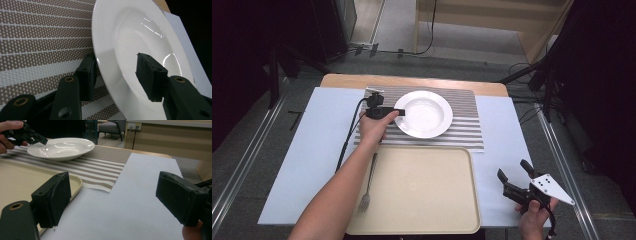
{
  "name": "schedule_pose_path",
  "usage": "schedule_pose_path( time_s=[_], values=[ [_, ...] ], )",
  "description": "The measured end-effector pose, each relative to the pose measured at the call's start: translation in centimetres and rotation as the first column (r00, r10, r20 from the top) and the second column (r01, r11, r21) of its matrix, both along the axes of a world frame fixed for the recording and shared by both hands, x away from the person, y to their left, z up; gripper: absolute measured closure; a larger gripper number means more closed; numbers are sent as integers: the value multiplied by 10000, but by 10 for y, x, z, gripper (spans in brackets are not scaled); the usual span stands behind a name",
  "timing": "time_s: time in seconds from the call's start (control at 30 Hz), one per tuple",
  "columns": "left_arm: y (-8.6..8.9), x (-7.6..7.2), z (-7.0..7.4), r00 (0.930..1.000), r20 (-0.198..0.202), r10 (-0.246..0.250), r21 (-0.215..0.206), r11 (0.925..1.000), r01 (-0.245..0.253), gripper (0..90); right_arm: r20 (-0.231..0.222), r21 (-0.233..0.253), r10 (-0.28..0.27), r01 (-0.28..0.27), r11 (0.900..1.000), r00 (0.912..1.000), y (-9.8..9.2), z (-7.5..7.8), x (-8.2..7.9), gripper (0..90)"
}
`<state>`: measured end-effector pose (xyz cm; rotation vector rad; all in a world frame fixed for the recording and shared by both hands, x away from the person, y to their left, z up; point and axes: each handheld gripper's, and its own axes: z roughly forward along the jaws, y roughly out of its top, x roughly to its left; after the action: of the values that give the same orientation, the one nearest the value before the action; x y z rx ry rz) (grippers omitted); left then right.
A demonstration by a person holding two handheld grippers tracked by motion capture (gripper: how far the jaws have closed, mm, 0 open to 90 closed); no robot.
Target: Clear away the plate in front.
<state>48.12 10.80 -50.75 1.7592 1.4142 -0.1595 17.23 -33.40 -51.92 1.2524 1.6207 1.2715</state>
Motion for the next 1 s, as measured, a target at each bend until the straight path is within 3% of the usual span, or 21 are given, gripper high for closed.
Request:
schedule_pose_path(
  time_s=[0.27,0.57,0.8,0.87,1.0],
  values=[
    [-8,2,-4,9994,-337,-105,274,9996,114,529,-36,21,-15,15,10000,10000,-1,-1,1,134],
    [-17,0,-2,9996,-214,181,1222,9924,-154,605,-82,-3,3,-3,10000,10000,-1,-2,2,134],
    [-21,1,2,9983,-497,294,1526,9880,-215,623,-118,-20,-6,6,10000,9999,0,-2,3,134],
    [-23,2,2,9969,-759,220,1017,9947,-142,674,-116,-20,-24,24,10000,9999,0,-2,3,135],
    [-28,0,6,9986,-426,311,1015,9945,-266,714,-98,-50,-15,15,10000,10000,-1,-2,2,135]
  ],
)
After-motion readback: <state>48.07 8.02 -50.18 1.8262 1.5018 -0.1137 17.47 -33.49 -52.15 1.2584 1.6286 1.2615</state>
